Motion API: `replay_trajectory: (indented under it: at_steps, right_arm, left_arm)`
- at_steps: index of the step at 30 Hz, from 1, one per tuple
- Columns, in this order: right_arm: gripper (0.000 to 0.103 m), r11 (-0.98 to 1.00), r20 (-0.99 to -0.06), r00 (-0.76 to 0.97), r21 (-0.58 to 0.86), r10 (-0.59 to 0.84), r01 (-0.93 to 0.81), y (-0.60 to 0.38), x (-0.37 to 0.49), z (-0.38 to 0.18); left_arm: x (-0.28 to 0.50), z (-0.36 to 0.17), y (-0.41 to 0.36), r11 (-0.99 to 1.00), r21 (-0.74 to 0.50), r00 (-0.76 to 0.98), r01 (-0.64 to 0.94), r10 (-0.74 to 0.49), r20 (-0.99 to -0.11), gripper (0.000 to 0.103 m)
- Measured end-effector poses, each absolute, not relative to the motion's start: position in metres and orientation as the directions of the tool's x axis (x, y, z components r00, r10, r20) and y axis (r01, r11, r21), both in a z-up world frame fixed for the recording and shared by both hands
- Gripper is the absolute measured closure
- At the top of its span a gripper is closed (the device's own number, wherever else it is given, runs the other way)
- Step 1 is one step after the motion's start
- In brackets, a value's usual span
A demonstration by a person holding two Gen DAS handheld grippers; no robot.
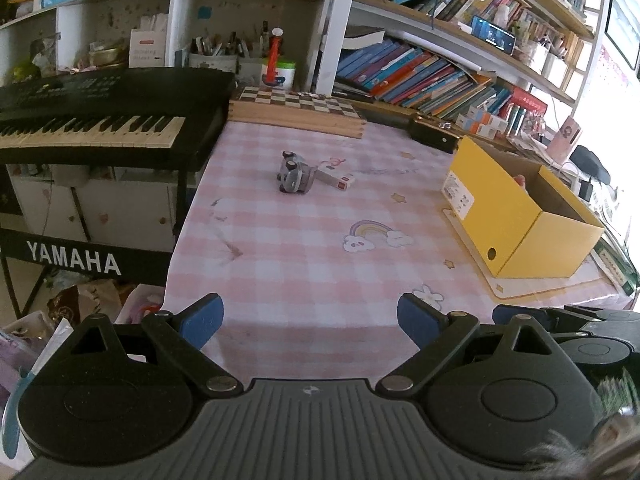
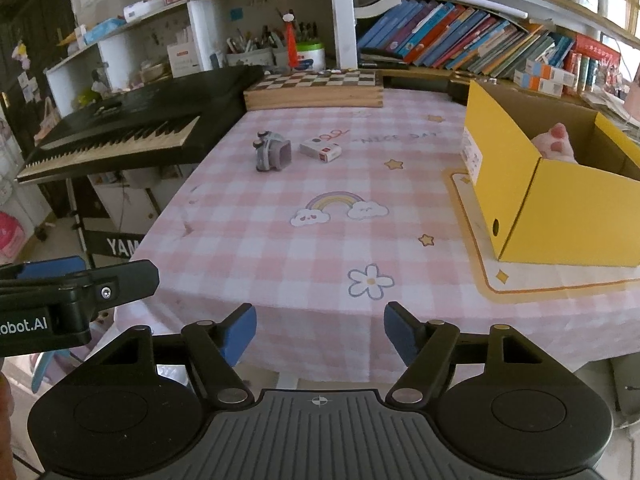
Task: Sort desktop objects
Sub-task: 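Move both open tools back over the table toward the grey toy car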
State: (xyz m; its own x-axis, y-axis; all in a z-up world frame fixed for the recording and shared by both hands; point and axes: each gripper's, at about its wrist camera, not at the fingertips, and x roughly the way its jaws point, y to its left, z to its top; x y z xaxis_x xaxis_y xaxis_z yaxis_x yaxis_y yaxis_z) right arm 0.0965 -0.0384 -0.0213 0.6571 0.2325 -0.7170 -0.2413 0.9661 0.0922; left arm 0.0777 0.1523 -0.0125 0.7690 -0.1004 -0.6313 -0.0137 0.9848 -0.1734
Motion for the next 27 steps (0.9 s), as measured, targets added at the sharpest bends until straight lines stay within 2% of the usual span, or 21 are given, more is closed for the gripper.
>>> replay_trajectory:
  at_steps: [27]
  right_arm:
    - [0.031, 0.941, -0.746, 0.606, 0.08, 0.276, -0.33, -0.044, 0.221, -0.034]
  left_arm:
    - [0.198, -0.026, 0.142, 0.978, -0.18, 0.738, -0.108, -0.043, -0.674, 0.009]
